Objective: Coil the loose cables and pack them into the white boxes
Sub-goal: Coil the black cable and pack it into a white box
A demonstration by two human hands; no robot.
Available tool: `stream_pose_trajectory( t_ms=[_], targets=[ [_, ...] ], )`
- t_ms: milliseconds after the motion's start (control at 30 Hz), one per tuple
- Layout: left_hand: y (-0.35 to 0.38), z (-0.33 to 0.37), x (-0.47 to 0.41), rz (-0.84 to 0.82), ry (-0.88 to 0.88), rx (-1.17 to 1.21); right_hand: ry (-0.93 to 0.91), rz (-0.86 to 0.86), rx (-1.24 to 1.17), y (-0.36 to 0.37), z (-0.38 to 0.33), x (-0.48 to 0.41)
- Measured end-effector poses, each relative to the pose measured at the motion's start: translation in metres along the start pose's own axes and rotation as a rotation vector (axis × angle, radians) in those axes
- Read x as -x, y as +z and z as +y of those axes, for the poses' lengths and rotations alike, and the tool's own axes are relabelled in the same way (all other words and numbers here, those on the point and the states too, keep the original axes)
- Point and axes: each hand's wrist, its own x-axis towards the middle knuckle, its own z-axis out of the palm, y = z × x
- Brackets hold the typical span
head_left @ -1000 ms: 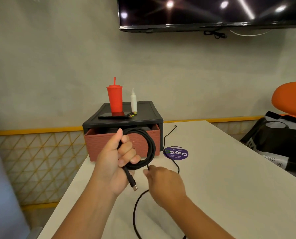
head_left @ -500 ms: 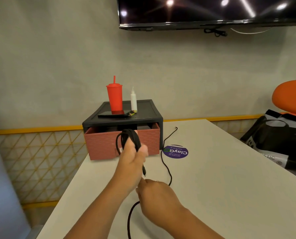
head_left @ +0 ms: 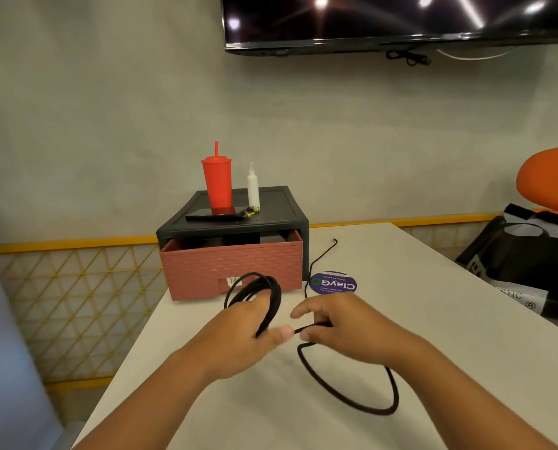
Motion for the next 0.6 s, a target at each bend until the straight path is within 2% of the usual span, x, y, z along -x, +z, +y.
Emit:
stream_pose_trajectory(
  t_ms=[67,167,267,333,400,500,567,600],
  targets=[
    [-0.002,0.005,0.000,-0.042,-0.017,-0.095,-0.037,-0.010,0.144,-0.011,0.002,-0.003],
    [-0.006,0.010,0.000,0.008,-0.019,-0.137,-0.061,0.046,0.488,-0.030,0.009,-0.010],
    [-0.009,0.014,0.002,0.005,-0.019,0.116,-0.107,0.103,0.794,-0.040,0.023,-0.018],
    [-0.012,0.019,0.003,-0.002,-0.028,0.355,-0.232,0.191,0.909,-0.041,0.030,-0.020],
    [-0.017,0.022,0.004,-0.009,-0.025,0.574,-0.310,0.347,0.868,-0.041,0.042,-0.021],
    [-0.027,0.023,0.007,-0.062,0.003,0.992,-0.306,0.545,0.833,-0.038,0.052,-0.025],
    [-0.032,0.023,0.008,-0.036,0.019,1.184,-0.204,0.663,0.718,-0.024,0.051,-0.026],
    [-0.032,0.022,0.008,-0.016,0.010,1.253,-0.156,0.662,0.563,-0.016,0.044,-0.025]
  ],
)
